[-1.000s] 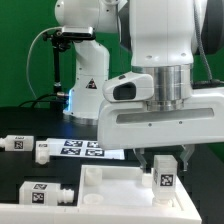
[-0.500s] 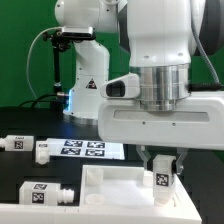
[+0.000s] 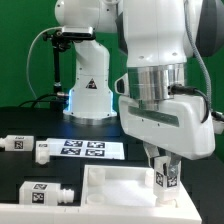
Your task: Assemble one leg
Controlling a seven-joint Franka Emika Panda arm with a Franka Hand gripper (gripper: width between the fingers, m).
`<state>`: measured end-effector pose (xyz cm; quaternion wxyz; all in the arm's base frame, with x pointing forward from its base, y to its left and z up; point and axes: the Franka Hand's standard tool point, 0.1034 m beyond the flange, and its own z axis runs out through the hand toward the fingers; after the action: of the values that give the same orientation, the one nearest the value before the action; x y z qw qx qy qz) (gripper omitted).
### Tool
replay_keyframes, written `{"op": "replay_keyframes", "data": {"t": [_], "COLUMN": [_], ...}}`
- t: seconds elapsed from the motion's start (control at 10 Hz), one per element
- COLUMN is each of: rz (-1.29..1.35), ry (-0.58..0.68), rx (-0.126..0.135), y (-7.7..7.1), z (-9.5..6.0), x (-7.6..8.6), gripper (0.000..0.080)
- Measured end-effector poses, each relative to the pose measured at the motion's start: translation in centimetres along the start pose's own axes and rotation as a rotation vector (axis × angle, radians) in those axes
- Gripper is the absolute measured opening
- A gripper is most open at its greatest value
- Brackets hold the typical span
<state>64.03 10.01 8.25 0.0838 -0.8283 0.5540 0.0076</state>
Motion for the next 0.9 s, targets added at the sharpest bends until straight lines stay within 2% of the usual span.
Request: {"op": "replay_keyframes", "data": {"t": [0.1, 0.2, 0.3, 0.4, 0.5, 0.7, 0.9], "rz": [-0.042, -0.162, -0.388, -0.565, -0.734, -0.827, -1.156], "ry": [-0.001, -0.006, -0.003, 0.006, 0.017, 0.012, 0.003], "rx": [-0.006, -0.034, -0.035, -0.048, -0.067, -0.066, -0.098], "y": [0.0, 0.1, 0.0, 0.0, -0.1, 0.0, -0.3], "z": [0.1, 0.0, 0.0, 0.0, 0.2, 0.2, -0.1], "x": [-0.2, -0.8, -0.7, -1.0, -1.7, -1.4, -0.9], "gripper": [0.0285, 0.0432, 0.0432, 0.06, 0.0634, 0.0647, 0.0648]}}
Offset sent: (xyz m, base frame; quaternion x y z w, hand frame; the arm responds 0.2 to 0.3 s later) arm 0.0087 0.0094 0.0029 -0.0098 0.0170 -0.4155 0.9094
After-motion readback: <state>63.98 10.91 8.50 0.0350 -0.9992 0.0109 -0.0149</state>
